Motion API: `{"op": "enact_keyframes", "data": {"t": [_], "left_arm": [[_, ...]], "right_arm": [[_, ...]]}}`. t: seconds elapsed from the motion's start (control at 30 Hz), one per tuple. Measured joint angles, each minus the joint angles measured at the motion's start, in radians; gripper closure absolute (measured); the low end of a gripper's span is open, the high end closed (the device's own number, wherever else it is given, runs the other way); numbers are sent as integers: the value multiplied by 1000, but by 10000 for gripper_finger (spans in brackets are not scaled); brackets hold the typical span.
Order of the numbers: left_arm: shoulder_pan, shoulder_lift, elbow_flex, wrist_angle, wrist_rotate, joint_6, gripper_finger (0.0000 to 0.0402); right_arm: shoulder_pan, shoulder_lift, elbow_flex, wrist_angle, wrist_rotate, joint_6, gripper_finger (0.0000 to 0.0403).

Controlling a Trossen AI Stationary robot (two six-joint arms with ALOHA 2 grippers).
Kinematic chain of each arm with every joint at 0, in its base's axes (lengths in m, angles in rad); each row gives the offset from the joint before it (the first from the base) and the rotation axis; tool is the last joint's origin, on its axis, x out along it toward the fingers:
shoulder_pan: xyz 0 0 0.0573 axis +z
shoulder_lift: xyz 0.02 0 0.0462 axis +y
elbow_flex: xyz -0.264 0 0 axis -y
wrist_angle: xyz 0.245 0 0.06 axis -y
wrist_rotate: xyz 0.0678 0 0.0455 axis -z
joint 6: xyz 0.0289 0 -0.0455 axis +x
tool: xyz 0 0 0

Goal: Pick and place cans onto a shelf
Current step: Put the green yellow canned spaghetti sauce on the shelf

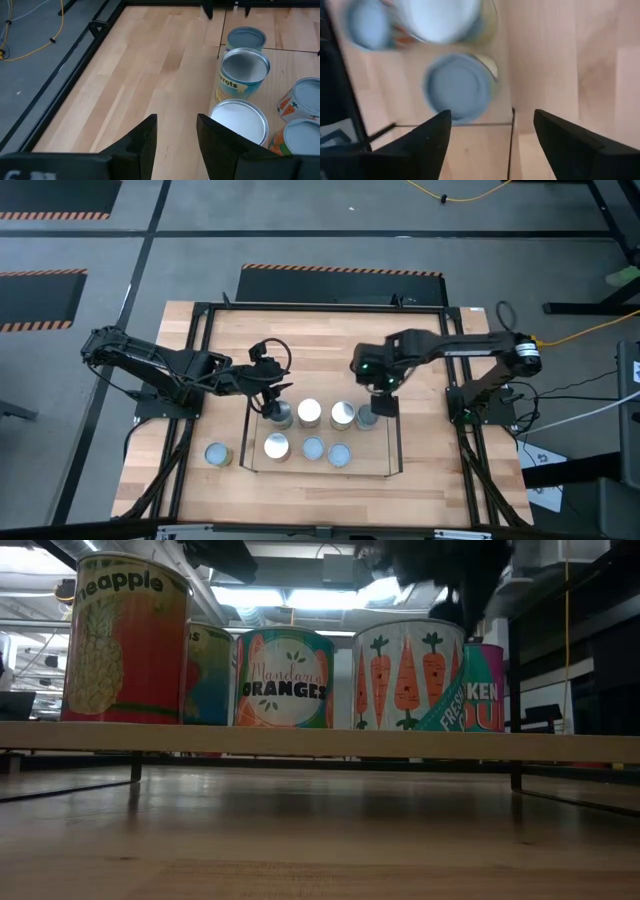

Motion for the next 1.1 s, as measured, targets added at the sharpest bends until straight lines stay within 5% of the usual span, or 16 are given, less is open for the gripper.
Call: {"op": "enact_keyframes", "data": {"t": [0.33,0.7,1.1], "left_arm": [[0,0,0,0,0,0,269],[0,0,0,0,0,0,269],[2,-1,1,68,-20,-45,269]], "right_arm": [[7,-262,54,-31,92,-58,115],[8,-523,-152,133,132,-70,115],[8,-625,-379,286,86,-55,115]]}}
